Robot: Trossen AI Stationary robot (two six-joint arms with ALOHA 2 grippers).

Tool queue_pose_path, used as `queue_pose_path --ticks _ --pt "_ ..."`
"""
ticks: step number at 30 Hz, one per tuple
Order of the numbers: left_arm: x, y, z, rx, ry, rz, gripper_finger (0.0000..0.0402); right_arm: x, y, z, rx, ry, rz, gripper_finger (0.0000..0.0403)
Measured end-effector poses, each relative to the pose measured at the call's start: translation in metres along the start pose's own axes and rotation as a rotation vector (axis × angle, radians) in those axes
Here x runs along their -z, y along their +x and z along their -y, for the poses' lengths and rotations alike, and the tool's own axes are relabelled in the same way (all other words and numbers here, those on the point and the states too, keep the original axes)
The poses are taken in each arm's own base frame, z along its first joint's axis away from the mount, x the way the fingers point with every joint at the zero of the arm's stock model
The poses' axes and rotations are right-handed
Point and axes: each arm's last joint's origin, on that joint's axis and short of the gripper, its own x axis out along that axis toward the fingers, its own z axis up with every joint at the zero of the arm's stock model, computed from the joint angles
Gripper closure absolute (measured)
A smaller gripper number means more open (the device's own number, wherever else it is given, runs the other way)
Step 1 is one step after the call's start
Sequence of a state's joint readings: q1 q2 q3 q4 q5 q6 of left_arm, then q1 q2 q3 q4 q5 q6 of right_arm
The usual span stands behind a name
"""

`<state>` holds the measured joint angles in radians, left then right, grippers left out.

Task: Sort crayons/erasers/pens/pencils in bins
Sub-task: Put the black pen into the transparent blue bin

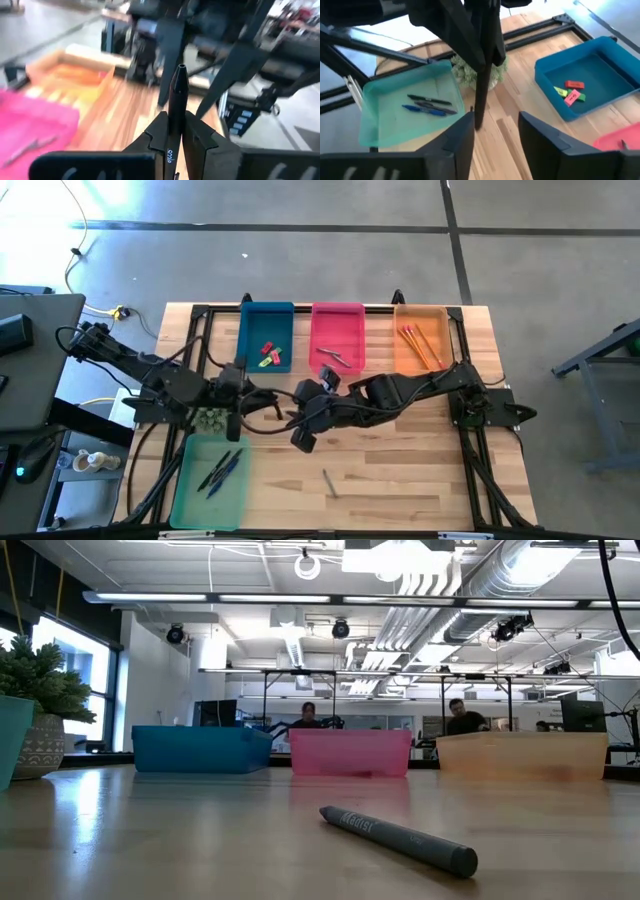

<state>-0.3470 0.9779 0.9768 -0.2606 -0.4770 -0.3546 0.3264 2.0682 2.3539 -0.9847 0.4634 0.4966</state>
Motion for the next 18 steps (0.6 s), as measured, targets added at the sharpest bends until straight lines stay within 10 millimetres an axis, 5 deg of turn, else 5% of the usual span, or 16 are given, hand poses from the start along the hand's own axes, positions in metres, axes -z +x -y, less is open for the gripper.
queue_pose_path --ticks 18 --pt "0.049 -0.022 0.000 -0.122 -0.230 -0.437 0.0382 0.031 0.014 0.008 0.105 0.115 -0.210 0.0238"
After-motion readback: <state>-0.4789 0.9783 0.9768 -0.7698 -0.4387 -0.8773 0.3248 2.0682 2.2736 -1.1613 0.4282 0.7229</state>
